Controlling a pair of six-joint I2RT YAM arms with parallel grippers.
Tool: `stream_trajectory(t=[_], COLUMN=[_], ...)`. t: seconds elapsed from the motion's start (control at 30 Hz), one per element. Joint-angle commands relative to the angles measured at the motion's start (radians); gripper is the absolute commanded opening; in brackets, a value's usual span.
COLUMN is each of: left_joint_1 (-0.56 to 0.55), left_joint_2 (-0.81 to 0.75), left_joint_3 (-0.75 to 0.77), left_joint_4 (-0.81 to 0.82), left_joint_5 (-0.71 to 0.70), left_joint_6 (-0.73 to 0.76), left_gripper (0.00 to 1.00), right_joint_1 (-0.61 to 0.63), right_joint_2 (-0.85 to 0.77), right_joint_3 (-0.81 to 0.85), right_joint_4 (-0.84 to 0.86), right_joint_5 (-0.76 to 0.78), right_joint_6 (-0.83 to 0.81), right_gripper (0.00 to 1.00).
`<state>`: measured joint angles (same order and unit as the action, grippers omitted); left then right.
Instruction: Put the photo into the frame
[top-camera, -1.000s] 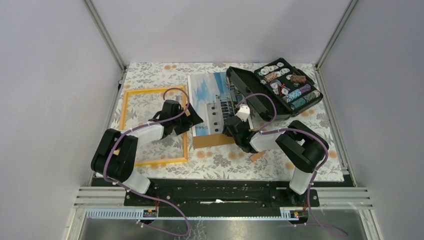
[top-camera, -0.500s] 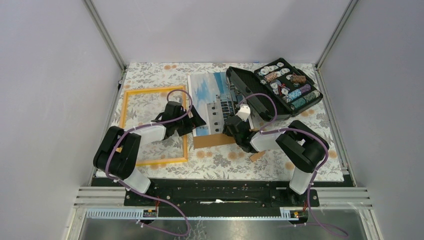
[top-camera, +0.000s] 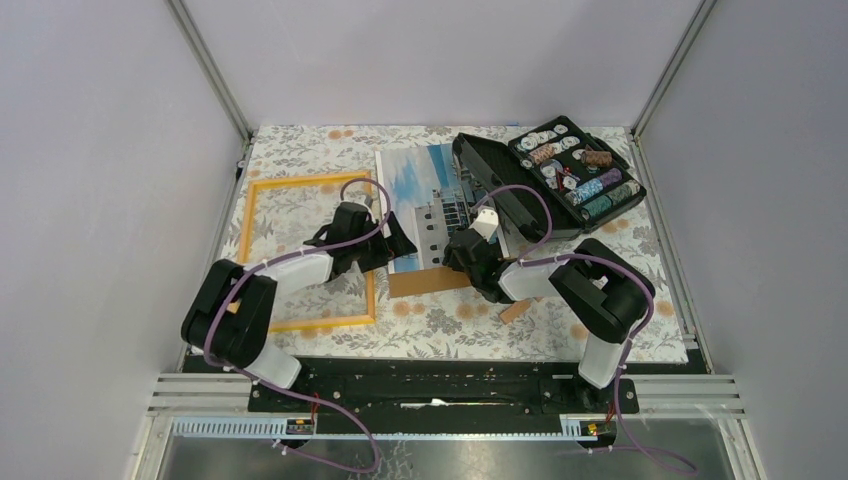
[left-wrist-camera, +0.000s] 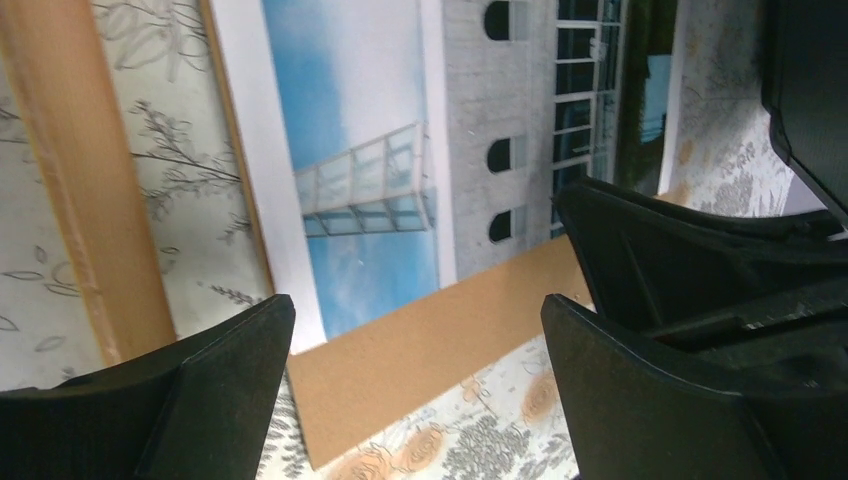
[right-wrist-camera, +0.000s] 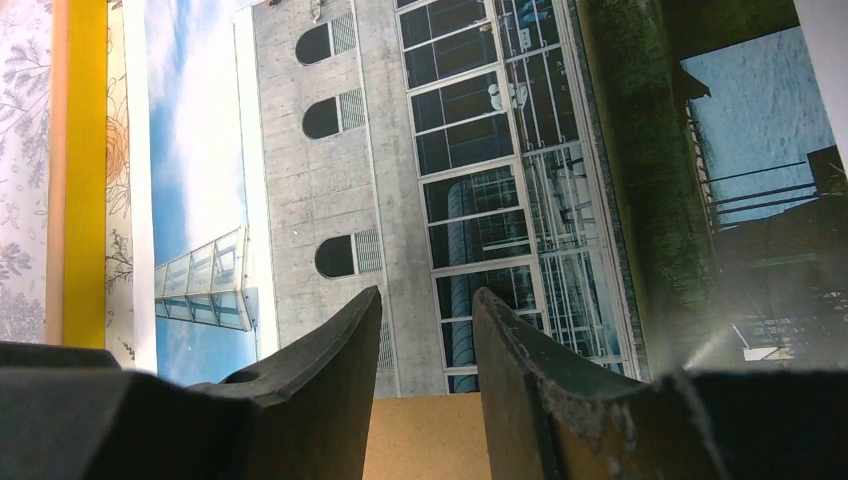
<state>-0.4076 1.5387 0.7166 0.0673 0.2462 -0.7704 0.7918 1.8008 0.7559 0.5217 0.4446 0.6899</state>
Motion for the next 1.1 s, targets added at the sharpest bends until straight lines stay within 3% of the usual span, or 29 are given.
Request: stream_trajectory(t=[0.0,0.23,0.5,1.07], left_joint_1=[-0.02,-0.057,-0.134,-0.191], left_joint_2=[-0.07,-0.158,-0.213,-0.111], left_joint_3=[0.063,-0.04,-0.126,-0.203], left_joint_4=[-0.076,-0.07,0.006,0.221], left_joint_5=[-0.019,-0.095,-0.231,-0.408], left_joint_6=[-0.017,-0.261,-0.439,-0.515], left_gripper=[0.99,0.99,0.99,0.99], right_joint_1=[-0.003,-0.011,-0.016,-0.019], right_joint_2=[0.035,0.034,0.033,0.048], right_joint_3=[0.005,0.006,0.005,0.011], right_joint_4=[-0.075,-0.075,-0.072,-0.067], right_joint_5=[-0.04,-0.054,-0.06,-0.084], right_joint_6=[0.01,0.011,0.011,0.014], right_gripper=[0.47,0.47,0.46,0.46])
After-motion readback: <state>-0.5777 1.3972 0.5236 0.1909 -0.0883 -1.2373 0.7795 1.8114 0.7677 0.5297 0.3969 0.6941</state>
